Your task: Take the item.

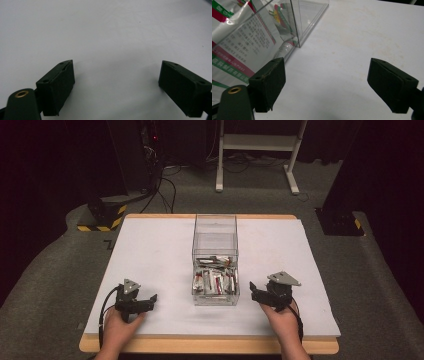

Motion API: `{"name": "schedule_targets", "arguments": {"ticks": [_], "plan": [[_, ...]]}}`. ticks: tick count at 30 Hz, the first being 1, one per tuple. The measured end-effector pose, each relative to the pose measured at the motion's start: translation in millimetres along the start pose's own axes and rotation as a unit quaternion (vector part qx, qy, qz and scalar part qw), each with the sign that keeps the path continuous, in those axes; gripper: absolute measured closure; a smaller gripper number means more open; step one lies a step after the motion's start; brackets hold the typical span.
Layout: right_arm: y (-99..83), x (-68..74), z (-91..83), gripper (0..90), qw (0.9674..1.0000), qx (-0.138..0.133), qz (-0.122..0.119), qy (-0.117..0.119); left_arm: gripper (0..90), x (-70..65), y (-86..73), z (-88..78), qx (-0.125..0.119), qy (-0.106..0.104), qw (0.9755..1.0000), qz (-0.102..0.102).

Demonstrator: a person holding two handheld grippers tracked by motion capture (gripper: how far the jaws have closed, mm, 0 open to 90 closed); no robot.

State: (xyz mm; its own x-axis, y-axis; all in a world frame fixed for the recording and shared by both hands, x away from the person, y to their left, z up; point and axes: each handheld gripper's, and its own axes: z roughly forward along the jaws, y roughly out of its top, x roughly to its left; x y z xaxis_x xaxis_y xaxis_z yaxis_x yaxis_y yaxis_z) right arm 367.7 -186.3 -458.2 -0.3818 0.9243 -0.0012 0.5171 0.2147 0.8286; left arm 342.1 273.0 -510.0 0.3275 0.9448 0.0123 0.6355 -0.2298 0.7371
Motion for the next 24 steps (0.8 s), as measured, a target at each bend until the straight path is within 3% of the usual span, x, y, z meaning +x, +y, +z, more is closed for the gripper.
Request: {"name": "schedule_targets", "arguments": {"ticks": [13, 24], "plan": [[8.8, 6.9, -7.1, 15.5, 0.9998, -0.015, -0.008, 0.004, 13.6, 0.2, 0.1, -0.1, 0.001, 0.000, 1.0000, 0.001], [23.6, 16.0, -10.2, 15.4, 0.9993, -0.026, -0.005, 0.025, 13.6, 0.1, 0.1, -0.1, 0.001, 0.000, 1.0000, 0.001]]}}
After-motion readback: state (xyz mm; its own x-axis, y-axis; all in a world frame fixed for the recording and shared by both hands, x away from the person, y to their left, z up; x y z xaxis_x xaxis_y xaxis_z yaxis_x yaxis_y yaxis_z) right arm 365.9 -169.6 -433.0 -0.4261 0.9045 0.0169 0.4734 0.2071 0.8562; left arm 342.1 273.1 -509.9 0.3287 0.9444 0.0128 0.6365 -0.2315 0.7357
